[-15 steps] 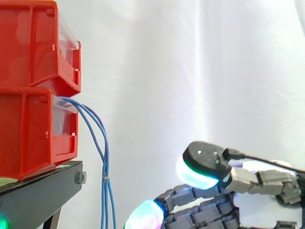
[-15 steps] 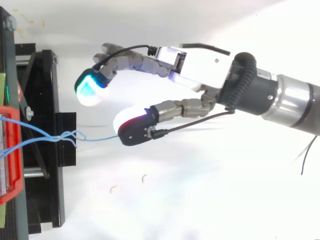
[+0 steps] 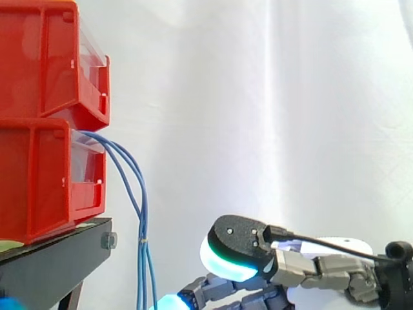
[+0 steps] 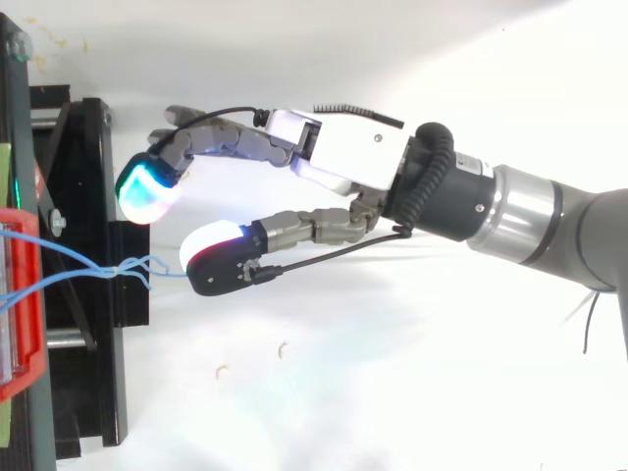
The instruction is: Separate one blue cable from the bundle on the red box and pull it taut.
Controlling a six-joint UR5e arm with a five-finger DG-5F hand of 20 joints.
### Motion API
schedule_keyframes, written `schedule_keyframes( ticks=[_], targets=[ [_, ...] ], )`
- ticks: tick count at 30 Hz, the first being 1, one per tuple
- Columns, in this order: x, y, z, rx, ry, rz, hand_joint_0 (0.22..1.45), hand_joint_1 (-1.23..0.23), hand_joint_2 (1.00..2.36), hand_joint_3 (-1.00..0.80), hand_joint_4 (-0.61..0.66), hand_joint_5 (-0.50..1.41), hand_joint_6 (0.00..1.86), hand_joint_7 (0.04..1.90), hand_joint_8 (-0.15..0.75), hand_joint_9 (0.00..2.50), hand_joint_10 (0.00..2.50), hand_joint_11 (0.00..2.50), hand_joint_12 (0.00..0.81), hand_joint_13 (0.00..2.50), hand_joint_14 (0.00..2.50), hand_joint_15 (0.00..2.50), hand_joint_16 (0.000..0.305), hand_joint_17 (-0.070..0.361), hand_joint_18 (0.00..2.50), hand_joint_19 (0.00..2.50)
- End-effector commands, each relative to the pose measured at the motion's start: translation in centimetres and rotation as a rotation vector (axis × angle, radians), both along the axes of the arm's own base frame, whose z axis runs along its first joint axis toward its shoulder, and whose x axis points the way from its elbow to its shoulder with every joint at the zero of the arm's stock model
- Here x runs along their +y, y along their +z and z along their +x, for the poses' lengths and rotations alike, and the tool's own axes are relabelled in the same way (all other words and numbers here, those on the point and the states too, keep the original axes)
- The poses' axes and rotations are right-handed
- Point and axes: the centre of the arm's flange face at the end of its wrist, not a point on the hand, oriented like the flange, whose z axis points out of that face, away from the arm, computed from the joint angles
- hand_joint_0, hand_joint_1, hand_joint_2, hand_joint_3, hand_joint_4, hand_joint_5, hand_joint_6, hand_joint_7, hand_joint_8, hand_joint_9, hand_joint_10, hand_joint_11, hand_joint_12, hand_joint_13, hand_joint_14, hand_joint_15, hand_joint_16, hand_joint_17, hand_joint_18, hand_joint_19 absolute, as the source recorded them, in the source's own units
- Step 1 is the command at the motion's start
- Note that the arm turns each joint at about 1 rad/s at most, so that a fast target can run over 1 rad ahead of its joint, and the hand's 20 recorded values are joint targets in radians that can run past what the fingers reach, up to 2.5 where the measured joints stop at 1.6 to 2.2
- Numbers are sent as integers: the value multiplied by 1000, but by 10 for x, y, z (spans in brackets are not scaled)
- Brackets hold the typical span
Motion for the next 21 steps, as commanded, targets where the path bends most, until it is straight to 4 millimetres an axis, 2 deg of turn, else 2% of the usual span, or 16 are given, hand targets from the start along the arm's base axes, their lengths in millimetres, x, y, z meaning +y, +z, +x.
schedule_keyframes(
  ticks=[1, 12, 13, 14, 15, 16, 17, 21],
  targets=[
    [6, -6, 5, -17, 3, 16, 425, -570, 1000, -500, 302, -167, 502, 813, 310, 310, 0, 0, 386, 112, 1, 40, 67, 150, 19, 0],
    [18, -1, 11, -50, 10, -49, 450, -591, 1000, -500, 331, -140, 503, 870, 315, 400, 0, 0, 381, 195, 0, 24, 64, 145, 136, 0],
    [18, -3, 12, -52, 10, -50, 453, -592, 1000, -500, 332, -138, 502, 872, 316, 405, 0, 5, 379, 202, 0, 25, 64, 144, 142, 0],
    [19, -13, 12, -44, 13, -49, 457, -592, 1000, -500, 334, -136, 503, 875, 318, 419, 0, 9, 379, 216, 0, 33, 63, 143, 163, 0],
    [19, -12, 12, -50, 15, -45, 459, -596, 1000, -500, 335, -136, 503, 876, 318, 420, 0, 6, 378, 221, 0, 27, 63, 141, 173, 0],
    [21, -31, 17, -85, 20, -2, 464, -593, 1000, -500, 334, -134, 503, 882, 317, 432, 0, 10, 376, 232, 0, 35, 63, 141, 182, 0],
    [20, -34, 17, -99, 22, 29, 466, -592, 1000, -500, 339, -132, 503, 888, 317, 435, 0, 11, 374, 236, 0, 36, 62, 140, 188, 2],
    [21, -28, 21, -111, 26, 60, 480, -590, 1000, -500, 334, -126, 503, 906, 315, 454, 0, 22, 371, 257, 0, 41, 61, 137, 215, 24]
  ],
)
